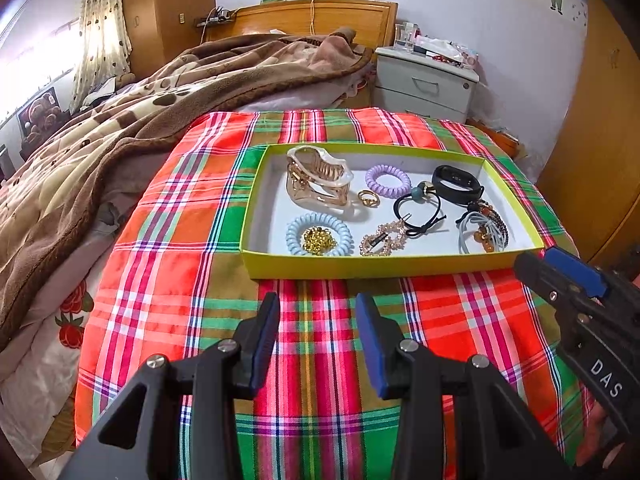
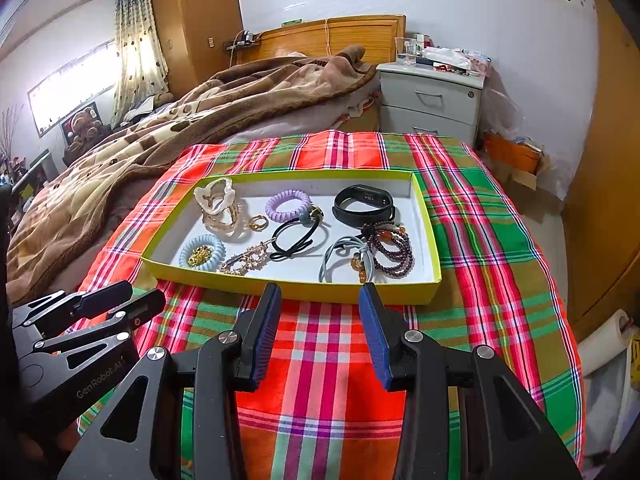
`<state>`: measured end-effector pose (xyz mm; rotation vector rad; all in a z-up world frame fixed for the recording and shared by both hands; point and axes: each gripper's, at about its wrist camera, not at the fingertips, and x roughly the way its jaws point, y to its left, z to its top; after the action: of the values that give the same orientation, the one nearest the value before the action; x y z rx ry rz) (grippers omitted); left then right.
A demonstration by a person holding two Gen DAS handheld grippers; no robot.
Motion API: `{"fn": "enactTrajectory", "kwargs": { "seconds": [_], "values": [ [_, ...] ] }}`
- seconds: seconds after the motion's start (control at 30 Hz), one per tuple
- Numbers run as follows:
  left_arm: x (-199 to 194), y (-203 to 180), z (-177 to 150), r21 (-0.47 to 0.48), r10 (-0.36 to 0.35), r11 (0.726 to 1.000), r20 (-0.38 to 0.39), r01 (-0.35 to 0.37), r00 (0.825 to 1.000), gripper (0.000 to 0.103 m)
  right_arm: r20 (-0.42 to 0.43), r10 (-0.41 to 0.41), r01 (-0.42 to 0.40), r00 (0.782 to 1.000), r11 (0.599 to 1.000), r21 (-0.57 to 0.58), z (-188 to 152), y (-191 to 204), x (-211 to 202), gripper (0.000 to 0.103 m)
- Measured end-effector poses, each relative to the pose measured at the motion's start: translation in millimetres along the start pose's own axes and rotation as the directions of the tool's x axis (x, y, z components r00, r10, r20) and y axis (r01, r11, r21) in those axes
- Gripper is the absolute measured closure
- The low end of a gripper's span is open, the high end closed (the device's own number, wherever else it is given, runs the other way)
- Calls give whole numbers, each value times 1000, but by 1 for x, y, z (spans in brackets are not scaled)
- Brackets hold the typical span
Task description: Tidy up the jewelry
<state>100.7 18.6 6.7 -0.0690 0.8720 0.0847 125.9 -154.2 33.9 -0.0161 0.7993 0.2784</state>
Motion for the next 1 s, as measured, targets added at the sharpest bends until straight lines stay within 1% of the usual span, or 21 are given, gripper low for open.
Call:
{"fn": "enactTrajectory", "kwargs": {
  "seconds": [1.0],
  "values": [
    [2,2,1,-8,6,1000,-16,-6,1000,62,1,0,0,1000,1000,1,1,1,2,62]
  ]
}}
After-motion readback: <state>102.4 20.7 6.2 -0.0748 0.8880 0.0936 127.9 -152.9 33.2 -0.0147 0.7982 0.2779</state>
